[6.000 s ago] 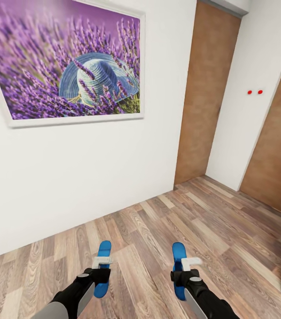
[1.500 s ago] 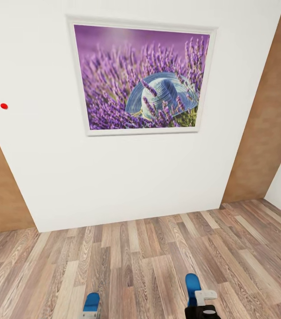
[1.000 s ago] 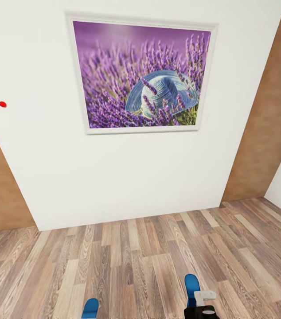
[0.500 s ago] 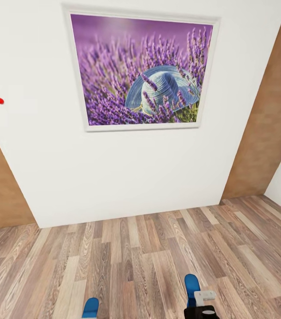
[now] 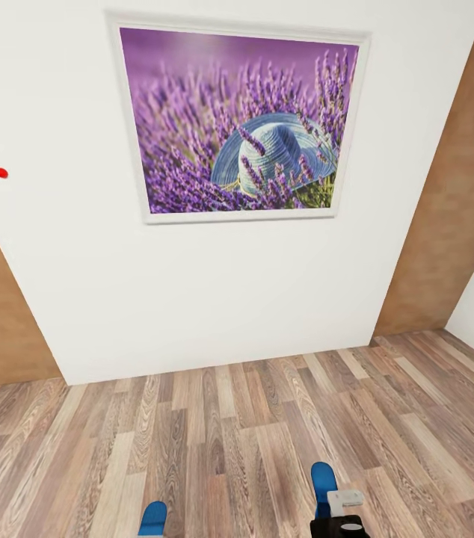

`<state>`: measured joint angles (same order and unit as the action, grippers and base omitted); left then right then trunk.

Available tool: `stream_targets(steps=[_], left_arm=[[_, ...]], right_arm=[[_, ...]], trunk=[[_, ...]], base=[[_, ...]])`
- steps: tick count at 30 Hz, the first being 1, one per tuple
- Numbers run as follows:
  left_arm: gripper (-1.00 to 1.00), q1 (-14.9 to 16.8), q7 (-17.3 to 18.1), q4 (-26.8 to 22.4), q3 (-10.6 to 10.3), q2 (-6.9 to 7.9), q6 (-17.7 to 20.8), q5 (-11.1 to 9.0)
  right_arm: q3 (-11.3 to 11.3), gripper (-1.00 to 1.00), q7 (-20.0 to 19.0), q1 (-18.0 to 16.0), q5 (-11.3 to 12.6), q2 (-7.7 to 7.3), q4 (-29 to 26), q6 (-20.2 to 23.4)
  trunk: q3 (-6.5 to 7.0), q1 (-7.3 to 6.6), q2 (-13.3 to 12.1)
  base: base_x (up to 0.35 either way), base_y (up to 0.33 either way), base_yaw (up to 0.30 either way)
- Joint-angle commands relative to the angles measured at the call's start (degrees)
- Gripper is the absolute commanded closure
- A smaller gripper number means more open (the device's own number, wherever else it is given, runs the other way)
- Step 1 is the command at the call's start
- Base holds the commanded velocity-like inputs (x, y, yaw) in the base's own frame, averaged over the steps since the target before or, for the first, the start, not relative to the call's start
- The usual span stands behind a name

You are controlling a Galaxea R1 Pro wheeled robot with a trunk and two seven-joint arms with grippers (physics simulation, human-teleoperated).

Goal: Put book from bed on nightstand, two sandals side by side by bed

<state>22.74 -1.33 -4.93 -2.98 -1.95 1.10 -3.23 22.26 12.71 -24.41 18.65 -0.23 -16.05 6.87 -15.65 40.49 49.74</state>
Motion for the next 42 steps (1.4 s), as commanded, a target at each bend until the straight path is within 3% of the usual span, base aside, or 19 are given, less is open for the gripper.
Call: stream_targets(steps=[1,9,42], left_arm=[[1.0,0.0,-0.1,-0.1,-0.3,-0.02,0.1,-0.3],[1.0,0.0,0.0,-0.1,-0.4,0.01,0.0,-0.3],[1.0,0.0,0.1,0.0,-0.4,-0.01,-0.1,-0.3]], right_arm=[[0.4,1.0,0.4,0.0,0.3,-0.03,-0.1,0.3],[0.4,1.0,0.4,0.0,0.3,-0.03,-0.1,0.3],[0.5,1.0,0.3,0.0,0.3,0.06,-0.1,0.3]], trunk=[[-0.07,0.01,0.1],[-0.07,0.01,0.1],[-0.07,0.01,0.1]], base=[[0.0,0.0,0.0],[0.163,0.0,0.0],[0.345,0.0,0.0]])
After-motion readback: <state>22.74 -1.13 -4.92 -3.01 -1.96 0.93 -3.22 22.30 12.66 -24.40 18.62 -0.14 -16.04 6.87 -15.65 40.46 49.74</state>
